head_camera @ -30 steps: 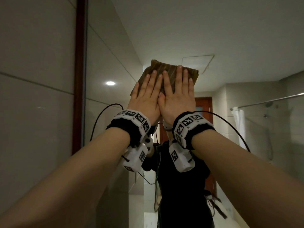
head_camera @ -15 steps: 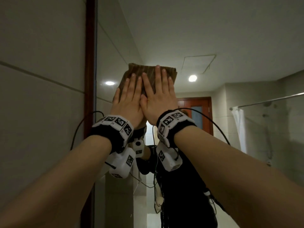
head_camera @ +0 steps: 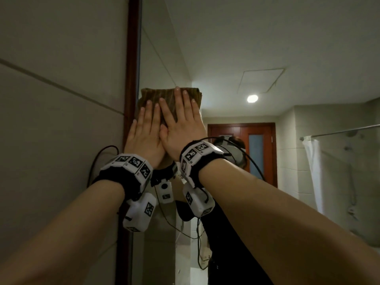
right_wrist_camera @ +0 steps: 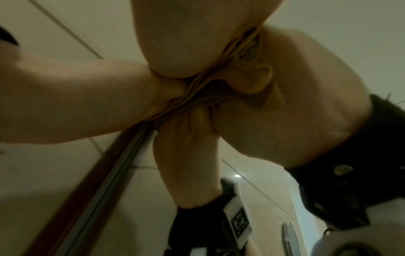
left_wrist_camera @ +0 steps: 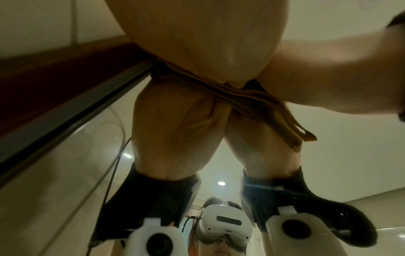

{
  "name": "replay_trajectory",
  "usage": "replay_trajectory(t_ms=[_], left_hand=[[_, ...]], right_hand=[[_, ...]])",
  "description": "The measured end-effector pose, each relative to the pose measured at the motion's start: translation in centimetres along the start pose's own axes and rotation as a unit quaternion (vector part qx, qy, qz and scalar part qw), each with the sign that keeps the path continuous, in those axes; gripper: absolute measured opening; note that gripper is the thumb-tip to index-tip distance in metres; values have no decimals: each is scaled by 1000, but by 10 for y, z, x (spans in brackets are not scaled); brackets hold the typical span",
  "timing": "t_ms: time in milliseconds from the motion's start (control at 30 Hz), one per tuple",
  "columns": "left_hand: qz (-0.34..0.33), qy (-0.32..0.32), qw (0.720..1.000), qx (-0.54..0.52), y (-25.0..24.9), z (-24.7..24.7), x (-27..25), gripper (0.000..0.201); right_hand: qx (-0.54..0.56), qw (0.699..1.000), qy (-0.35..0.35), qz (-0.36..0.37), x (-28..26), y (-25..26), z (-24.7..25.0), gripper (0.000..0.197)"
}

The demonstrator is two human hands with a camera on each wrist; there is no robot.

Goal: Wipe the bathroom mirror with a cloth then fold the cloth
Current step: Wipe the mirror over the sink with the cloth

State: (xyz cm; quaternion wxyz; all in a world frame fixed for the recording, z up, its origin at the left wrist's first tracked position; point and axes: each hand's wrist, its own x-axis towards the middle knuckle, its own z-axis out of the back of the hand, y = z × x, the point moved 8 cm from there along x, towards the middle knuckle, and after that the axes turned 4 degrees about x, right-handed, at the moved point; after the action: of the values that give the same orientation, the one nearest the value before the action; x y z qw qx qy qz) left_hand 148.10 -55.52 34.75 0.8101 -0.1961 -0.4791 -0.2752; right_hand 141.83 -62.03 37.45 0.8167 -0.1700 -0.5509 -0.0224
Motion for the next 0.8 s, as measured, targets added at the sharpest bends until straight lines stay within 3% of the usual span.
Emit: replay_trajectory(t_ms=[433,800], left_hand=[[26,18,999,-2,-39,-19,-34,63],[-28,17,999,-14,-171,-29,-48,69]], right_hand=[[3,998,41,37,-44,-28,7,61],[-15,1000,21,-15,-106,-143,43,63]])
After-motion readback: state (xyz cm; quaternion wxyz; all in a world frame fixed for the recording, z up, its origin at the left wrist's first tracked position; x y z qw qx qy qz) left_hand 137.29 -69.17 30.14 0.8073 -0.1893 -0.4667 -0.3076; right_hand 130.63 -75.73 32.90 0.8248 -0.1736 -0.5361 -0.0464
